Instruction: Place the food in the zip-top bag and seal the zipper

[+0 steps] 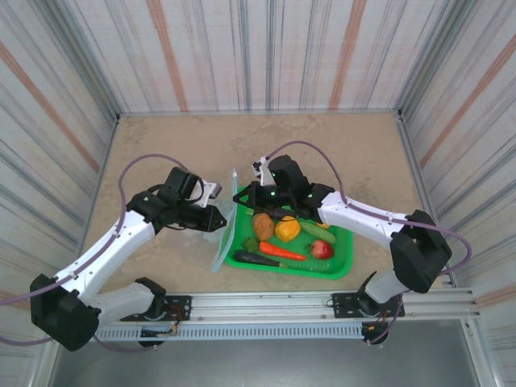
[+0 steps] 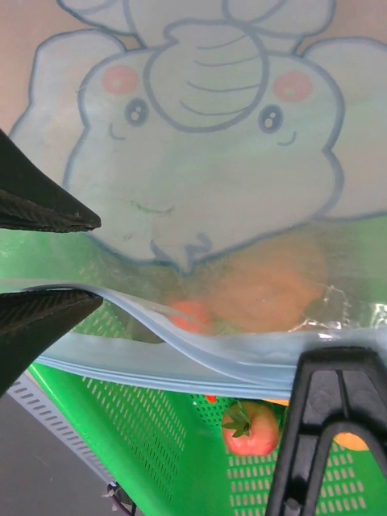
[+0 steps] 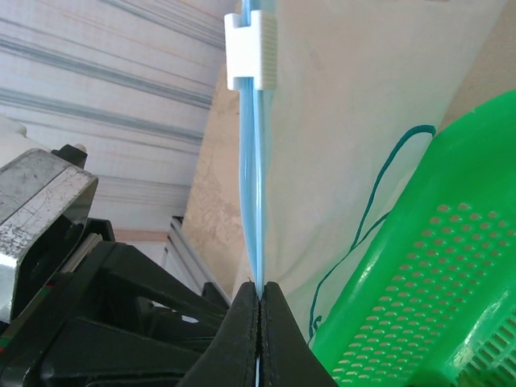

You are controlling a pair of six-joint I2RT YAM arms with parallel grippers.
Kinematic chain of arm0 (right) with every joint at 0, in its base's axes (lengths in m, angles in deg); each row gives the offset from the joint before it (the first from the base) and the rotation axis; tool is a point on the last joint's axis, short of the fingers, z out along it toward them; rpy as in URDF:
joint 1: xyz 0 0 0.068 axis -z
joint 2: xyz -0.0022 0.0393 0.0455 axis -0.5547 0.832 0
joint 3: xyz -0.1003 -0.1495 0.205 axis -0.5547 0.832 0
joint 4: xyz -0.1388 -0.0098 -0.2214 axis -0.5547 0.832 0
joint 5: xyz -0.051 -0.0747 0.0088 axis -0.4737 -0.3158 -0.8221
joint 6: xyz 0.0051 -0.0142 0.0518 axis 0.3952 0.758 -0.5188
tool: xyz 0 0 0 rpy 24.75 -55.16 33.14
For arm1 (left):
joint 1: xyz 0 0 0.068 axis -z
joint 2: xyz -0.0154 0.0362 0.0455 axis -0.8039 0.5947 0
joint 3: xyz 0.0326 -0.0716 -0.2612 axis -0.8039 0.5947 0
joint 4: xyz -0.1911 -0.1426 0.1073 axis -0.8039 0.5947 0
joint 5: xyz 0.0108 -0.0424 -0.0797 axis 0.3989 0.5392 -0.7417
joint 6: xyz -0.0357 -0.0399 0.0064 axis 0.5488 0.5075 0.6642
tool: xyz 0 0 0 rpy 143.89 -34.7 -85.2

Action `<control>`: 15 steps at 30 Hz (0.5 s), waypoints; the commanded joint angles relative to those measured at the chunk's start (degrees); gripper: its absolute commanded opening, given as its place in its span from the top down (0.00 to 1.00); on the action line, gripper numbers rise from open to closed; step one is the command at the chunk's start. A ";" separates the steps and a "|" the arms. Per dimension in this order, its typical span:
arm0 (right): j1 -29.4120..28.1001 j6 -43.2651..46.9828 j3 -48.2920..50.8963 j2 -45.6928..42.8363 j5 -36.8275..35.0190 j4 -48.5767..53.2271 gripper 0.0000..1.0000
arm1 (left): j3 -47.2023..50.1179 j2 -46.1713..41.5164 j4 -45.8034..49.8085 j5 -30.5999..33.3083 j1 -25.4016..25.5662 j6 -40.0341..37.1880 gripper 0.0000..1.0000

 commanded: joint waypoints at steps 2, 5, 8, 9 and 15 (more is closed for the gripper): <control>0.03 -1.08 0.56 0.10 0.03 -1.03 1.00 | -1.70 0.89 0.29 -0.22 1.43 -0.90 0.79; -0.13 -1.60 0.82 0.45 -0.40 -1.30 0.99 | -2.32 1.66 -0.95 0.49 3.70 -0.95 0.80; -0.19 -1.96 1.02 0.38 -0.65 -1.74 0.99 | -3.01 3.15 -0.85 2.85 5.96 -1.78 0.83; -0.24 -1.96 1.19 0.35 -0.74 -1.76 0.99 | -3.22 3.69 -0.63 4.10 6.51 -1.89 0.84; -0.19 -1.96 1.86 0.36 -1.03 -1.74 0.99 | -4.24 3.46 0.74 11.87 7.58 -1.96 0.95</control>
